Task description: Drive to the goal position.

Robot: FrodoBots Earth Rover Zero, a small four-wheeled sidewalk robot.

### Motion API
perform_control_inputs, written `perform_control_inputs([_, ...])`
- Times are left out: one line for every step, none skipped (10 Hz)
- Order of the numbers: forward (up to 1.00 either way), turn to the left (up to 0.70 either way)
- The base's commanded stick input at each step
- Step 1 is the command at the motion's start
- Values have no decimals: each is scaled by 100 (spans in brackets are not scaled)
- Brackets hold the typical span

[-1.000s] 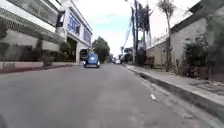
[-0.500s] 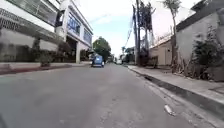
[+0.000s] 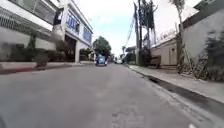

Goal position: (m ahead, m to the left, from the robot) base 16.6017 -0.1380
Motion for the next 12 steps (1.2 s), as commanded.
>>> perform_control_inputs([100, 1])
perform_control_inputs([100, 10])
perform_control_inputs([100, 18])
perform_control_inputs([100, 0])
perform_control_inputs([100, 2])
perform_control_inputs([100, 17])
perform_control_inputs([100, 14])
perform_control_inputs([100, -24])
perform_control_inputs([100, -39])
perform_control_inputs([100, -40])
perform_control_inputs([100, -39])
perform_control_inputs([100, -33])
